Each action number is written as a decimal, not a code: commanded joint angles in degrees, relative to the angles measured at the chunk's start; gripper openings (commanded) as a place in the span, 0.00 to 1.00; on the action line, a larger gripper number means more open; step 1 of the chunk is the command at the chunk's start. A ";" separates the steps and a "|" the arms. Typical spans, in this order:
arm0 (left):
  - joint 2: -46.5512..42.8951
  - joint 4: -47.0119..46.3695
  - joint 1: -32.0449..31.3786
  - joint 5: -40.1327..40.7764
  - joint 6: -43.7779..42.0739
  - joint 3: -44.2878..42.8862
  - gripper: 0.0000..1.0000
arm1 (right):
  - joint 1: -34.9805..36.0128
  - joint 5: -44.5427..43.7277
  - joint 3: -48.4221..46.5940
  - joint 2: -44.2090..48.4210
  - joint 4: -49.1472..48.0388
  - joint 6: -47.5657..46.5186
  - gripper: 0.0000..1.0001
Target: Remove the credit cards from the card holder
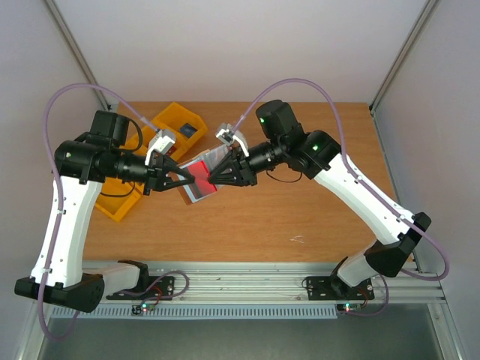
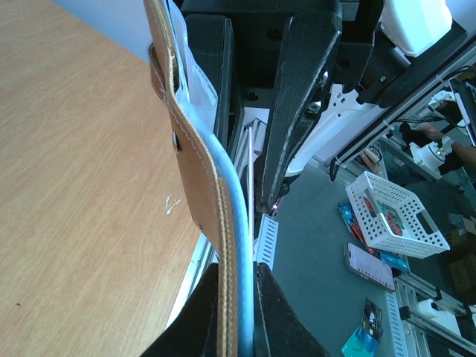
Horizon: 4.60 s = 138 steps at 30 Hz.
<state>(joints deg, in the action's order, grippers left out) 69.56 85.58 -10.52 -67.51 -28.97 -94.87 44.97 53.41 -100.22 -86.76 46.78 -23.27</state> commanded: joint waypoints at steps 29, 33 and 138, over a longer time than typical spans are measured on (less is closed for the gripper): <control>-1.62 -0.08 -0.04 -5.45 -1.71 1.34 0.00 | -2.14 1.30 2.47 5.29 -5.80 1.96 0.01; -1.87 0.43 -0.02 -4.14 -2.65 1.35 0.00 | -2.98 2.53 2.93 5.71 -4.84 2.03 0.04; 15.14 9.44 -16.90 31.30 -19.61 -33.18 0.66 | -5.16 -13.28 -10.41 0.96 14.55 -45.46 0.01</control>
<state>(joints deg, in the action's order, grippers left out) 84.42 93.82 -27.05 -38.54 -48.66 -125.95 38.41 43.03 -110.08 -84.71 59.88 -64.77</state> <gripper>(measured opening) 0.655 0.016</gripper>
